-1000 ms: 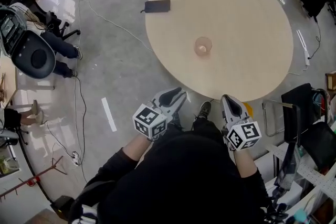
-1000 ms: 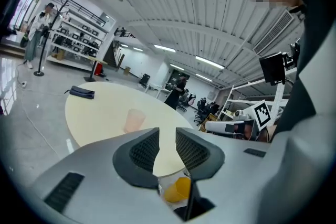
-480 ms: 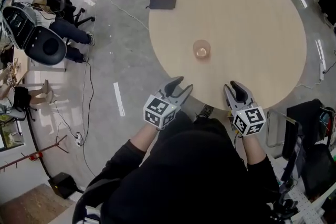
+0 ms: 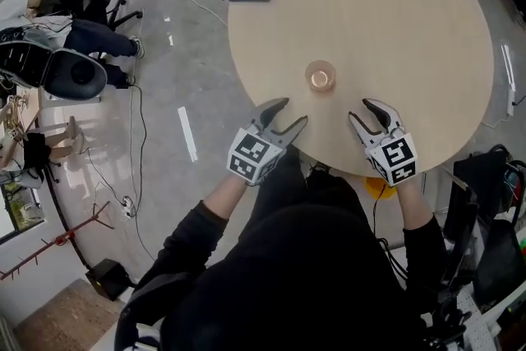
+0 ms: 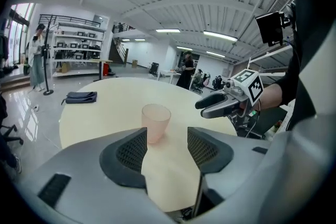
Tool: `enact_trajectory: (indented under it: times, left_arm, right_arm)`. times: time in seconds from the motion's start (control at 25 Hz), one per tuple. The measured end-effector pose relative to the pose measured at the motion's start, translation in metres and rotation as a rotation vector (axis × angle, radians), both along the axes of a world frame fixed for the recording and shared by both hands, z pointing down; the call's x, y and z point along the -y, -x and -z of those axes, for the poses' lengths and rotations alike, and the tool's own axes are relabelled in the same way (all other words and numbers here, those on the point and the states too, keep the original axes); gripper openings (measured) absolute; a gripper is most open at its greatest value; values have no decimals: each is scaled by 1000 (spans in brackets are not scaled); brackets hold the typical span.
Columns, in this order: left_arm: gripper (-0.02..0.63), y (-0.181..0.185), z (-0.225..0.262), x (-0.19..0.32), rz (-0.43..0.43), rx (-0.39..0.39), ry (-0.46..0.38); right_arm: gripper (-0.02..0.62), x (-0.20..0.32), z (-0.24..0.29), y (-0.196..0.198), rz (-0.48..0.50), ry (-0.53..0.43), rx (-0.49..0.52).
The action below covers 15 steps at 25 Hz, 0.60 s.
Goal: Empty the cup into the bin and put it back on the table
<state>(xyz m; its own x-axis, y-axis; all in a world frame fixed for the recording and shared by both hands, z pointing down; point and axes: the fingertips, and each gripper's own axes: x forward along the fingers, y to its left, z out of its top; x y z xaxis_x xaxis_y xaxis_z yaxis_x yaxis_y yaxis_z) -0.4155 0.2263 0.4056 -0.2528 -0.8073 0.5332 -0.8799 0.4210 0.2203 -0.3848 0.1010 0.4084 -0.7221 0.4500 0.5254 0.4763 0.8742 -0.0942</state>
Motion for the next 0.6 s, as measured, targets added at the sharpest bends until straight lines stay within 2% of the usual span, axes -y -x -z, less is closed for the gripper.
enact_trajectory:
  times: [0.32,0.6]
  left_arm:
    - [238,39,-12,18,-112,38,65]
    - [247,49,-47,35,-313,57,98]
  right_arm:
    - [202,-14,-4,45,244,-84,-34]
    - [236,-21,-51,63,373,-204,-90]
